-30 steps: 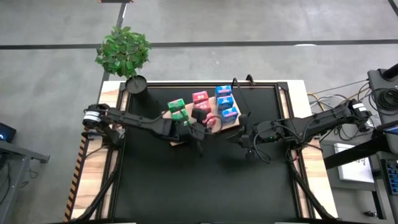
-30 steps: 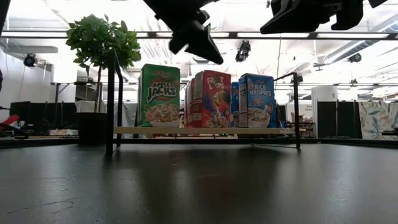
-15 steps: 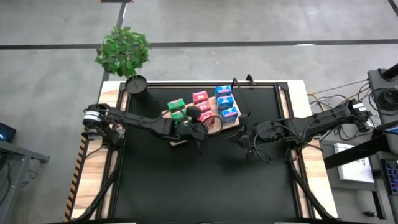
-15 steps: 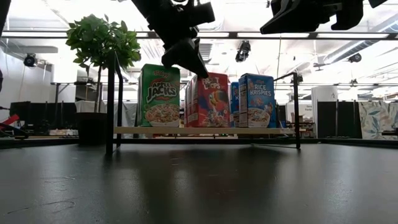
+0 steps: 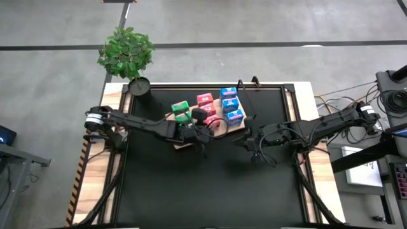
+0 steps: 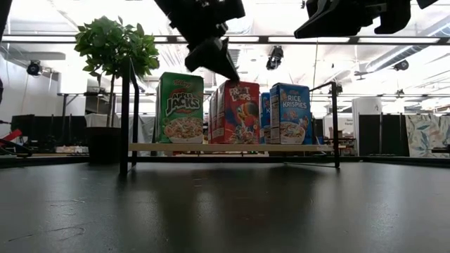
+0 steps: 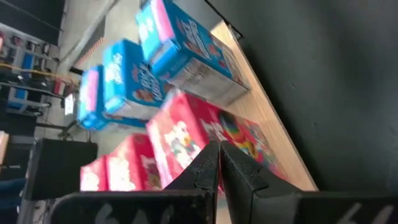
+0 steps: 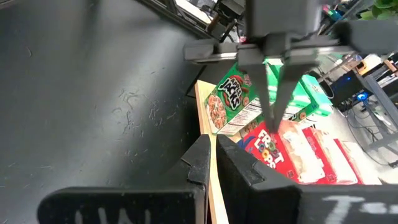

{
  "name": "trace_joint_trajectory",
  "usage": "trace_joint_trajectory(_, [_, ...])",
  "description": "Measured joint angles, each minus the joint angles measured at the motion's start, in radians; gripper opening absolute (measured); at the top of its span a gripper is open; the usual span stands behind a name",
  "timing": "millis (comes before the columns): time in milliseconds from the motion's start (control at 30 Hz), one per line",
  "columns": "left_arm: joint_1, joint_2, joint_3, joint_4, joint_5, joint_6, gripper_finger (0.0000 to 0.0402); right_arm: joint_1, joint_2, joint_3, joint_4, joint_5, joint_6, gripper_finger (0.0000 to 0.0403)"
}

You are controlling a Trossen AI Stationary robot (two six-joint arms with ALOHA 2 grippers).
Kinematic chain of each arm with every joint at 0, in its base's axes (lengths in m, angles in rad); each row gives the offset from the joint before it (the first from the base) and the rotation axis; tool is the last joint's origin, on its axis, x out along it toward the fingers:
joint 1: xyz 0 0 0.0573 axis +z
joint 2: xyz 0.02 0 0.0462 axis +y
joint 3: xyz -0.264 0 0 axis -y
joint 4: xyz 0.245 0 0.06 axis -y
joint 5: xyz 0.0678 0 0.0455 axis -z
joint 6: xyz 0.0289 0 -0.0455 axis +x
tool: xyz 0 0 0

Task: Stack cereal on shelf
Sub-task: Align the red cereal box with the other red cereal box on the shelf

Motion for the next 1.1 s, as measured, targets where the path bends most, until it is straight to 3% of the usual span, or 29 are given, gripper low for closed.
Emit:
trace_joint_trajectory(267, [0.052,-0.002,0.036,0.097,0.001,0.095,0.0000,0.000,0.000,0.000,0.000,0.000,0.000,0.0018])
trace_joint_trajectory(500, [0.139,0.012,0.025,0.116,0.045,0.043,0.0000,0.000,0.000,-0.001,0.000,0.000,0.000,0.0018])
trace_joint_trajectory(600, [0.143,0.013,0.014,0.120,0.110,0.035,0.0000,0.000,0.000,-0.001,0.000,0.000,-0.001,0.0018])
trace_joint_trajectory(1100, [0.141,0.012,-0.015,0.156,0.176,0.053,0.0000,0.000,0.000,-0.001,0.000,0.000,-0.009,0.0018])
